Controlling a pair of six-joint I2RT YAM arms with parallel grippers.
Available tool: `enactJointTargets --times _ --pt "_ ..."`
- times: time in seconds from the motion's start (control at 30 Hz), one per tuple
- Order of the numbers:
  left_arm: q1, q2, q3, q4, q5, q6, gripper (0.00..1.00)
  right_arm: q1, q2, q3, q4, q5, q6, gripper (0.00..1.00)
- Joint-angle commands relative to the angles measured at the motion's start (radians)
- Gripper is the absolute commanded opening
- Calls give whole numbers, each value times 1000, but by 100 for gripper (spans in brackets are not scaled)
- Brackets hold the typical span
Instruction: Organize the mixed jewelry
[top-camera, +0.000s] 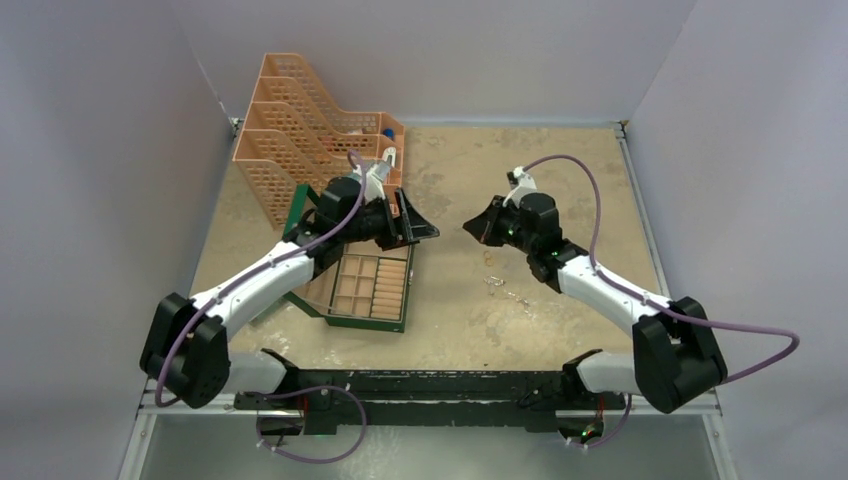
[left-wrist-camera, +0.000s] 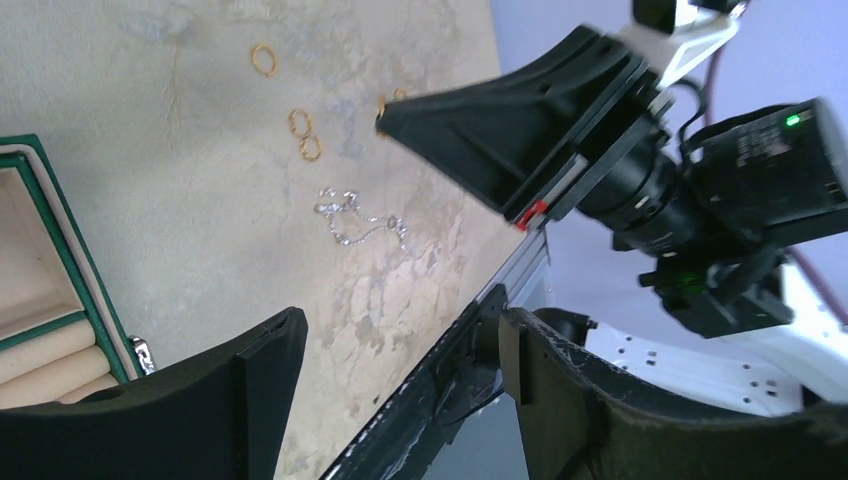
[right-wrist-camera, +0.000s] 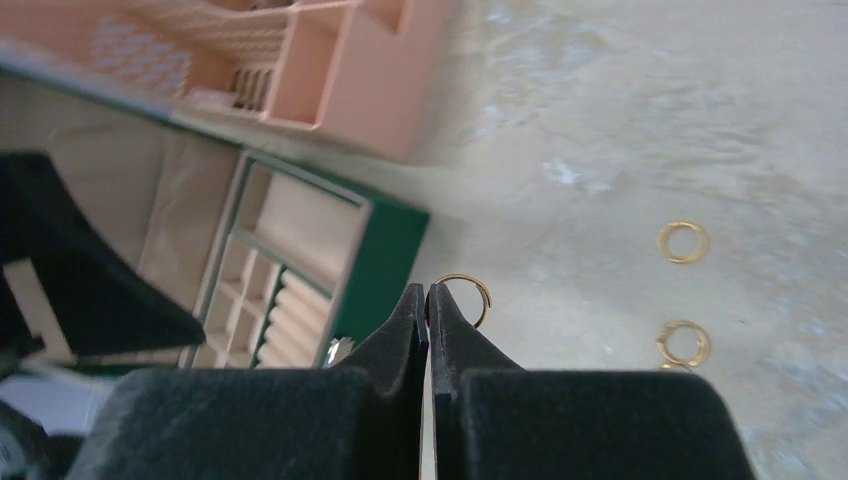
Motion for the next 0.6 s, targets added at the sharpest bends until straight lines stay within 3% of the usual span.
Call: enactJointTargets --times 0.0,0.27,0.57 --pt "31 -86 44 -5 -29 -61 72 26 -52 -22 166 -240 -142 0" --pt "81 -68 43 -5 110 -158 76 95 -116 -29 235 -406 -298 0" --pt "107 -68 43 -9 175 -136 73 188 -183 -59 269 -318 -579 0"
